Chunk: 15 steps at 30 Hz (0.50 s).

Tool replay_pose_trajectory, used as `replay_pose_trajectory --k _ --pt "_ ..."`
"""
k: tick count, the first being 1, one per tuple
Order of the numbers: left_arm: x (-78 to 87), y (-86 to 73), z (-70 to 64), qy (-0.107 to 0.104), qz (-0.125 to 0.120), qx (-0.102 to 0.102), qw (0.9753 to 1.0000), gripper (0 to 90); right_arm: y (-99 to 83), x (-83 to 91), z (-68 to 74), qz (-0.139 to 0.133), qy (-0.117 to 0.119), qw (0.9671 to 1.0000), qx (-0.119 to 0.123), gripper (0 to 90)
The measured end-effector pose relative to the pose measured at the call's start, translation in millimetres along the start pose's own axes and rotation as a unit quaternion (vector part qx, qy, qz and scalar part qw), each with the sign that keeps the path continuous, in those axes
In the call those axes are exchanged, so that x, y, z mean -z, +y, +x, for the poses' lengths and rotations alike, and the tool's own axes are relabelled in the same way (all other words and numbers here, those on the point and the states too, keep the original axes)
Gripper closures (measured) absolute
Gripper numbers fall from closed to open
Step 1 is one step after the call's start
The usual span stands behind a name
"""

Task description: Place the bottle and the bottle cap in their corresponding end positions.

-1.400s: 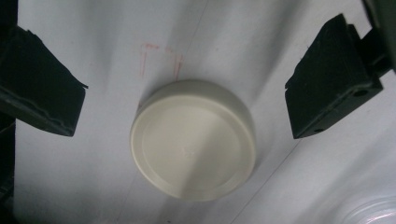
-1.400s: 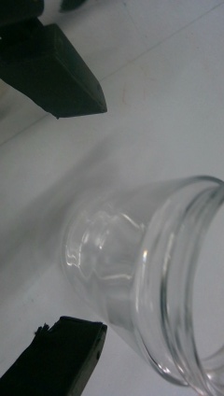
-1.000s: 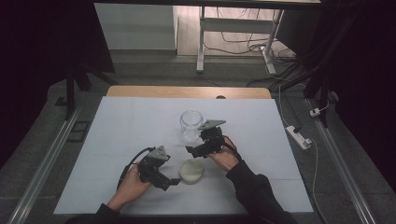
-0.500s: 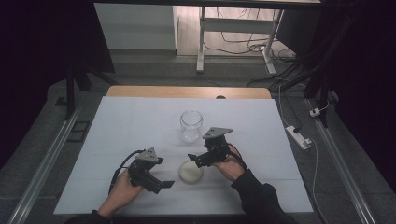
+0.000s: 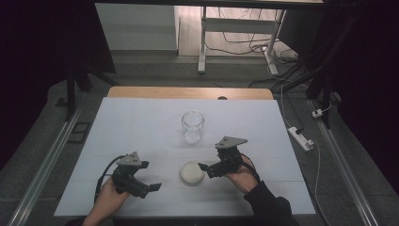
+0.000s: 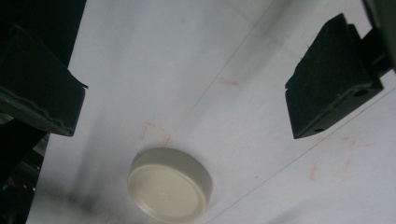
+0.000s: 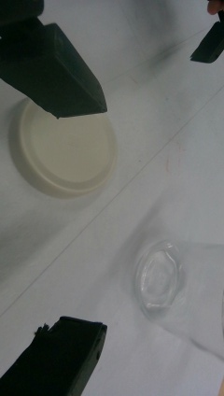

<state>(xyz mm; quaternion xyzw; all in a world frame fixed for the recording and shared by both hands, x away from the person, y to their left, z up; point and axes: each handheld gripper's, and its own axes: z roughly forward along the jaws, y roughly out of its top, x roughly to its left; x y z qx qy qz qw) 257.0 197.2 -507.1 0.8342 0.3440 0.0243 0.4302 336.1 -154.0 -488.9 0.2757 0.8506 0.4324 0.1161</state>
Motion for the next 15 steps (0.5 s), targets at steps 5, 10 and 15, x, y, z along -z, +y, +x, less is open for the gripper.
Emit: replay_pose_trajectory --k 5,10,15 --pt "12.5 -10.9 3.8 0.008 -0.010 0.018 0.9998 0.0 -9.8 14.9 0.0 -0.004 -0.008 0.9999 -0.007 0.0" --pt "22.0 -21.0 6.5 0.014 -0.018 0.031 0.9993 0.0 -20.1 28.3 0.1 -0.005 -0.019 0.9997 -0.017 0.0" --pt "29.4 -30.6 7.6 0.029 -0.016 0.040 0.9986 0.0 -31.2 39.8 0.0 0.001 -0.031 0.9994 -0.018 0.0"
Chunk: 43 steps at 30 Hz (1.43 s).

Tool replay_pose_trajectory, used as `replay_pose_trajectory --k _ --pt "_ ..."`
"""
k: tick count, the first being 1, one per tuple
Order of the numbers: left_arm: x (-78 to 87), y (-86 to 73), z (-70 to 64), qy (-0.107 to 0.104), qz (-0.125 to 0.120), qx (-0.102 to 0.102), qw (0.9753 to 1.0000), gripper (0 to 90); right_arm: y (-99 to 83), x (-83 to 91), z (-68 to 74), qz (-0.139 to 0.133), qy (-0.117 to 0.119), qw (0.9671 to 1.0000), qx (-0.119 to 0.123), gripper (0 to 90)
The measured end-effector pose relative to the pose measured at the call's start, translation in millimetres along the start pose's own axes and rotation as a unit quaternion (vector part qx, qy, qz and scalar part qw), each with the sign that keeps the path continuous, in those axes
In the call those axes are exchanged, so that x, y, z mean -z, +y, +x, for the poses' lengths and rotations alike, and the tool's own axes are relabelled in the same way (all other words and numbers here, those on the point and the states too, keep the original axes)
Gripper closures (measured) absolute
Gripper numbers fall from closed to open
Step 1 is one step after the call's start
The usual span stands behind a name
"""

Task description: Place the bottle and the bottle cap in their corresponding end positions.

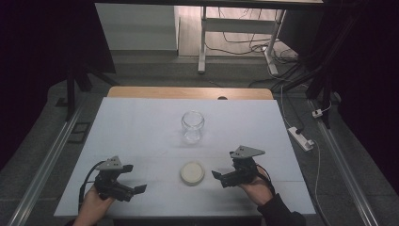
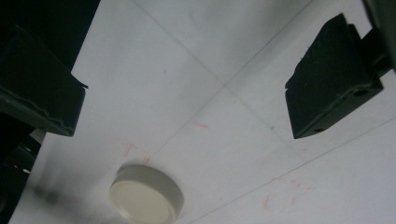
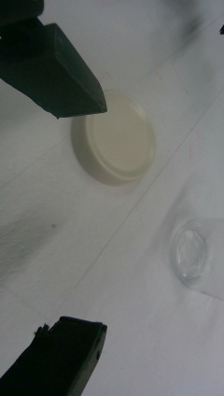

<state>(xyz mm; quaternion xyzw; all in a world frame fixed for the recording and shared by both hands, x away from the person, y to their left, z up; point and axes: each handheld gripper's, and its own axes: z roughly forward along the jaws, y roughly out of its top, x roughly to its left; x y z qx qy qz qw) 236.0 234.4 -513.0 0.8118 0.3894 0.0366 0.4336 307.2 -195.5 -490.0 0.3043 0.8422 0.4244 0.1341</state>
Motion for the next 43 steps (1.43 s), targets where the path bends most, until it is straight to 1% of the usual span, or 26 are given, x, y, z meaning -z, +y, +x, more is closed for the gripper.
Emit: replay_pose_trajectory --k 4,8,12,15,20,28,31,34,38,41,43 --pt "5.9 -7.2 1.8 0.012 0.003 0.007 0.9999 0.0 -8.7 9.5 -1.6 0.002 -0.008 0.9999 -0.007 0.0" --pt "11.1 -13.8 2.6 0.033 0.013 0.010 0.9993 0.0 -17.9 20.1 -4.4 0.007 -0.022 0.9996 -0.015 0.0" --pt "16.8 -19.6 3.0 0.056 0.020 0.014 0.9982 0.0 -27.7 31.4 -7.3 0.017 -0.039 0.9988 -0.024 0.0" --pt "21.1 -23.8 3.9 0.068 0.024 0.019 0.9972 0.0 -35.7 40.1 -9.8 0.024 -0.050 0.9979 -0.033 0.0" --pt "27.7 -31.5 6.2 0.082 0.028 0.030 0.9958 0.0 -48.6 54.3 -13.2 0.036 -0.076 0.9954 -0.045 0.0" --pt "35.3 -43.7 6.9 0.096 0.035 0.045 0.9938 0.0 -66.8 71.1 -16.8 0.057 -0.114 0.9898 -0.065 0.0" --pt "37.3 -47.8 6.4 0.101 0.041 0.049 0.9929 0.0 -71.4 76.0 -17.2 0.062 -0.116 0.9885 -0.076 0.0" --pt "40.6 -50.7 5.6 0.106 0.038 0.053 0.9922 0.0 -73.6 81.6 -16.6 0.058 -0.119 0.9876 -0.085 0.0" --pt "43.9 -54.3 5.5 0.114 0.048 0.056 0.9907 0.0 -77.2 88.6 -16.7 0.057 -0.119 0.9861 -0.101 0.0" --pt "43.6 -54.4 5.4 0.115 0.052 0.055 0.9905 0.0 -79.3 92.5 -18.5 0.051 -0.115 0.9854 -0.115 0.0" --pt "43.0 -53.9 5.8 0.113 0.053 0.055 0.9906 0.0 -79.9 93.2 -20.1 0.049 -0.112 0.9854 -0.118 0.0"
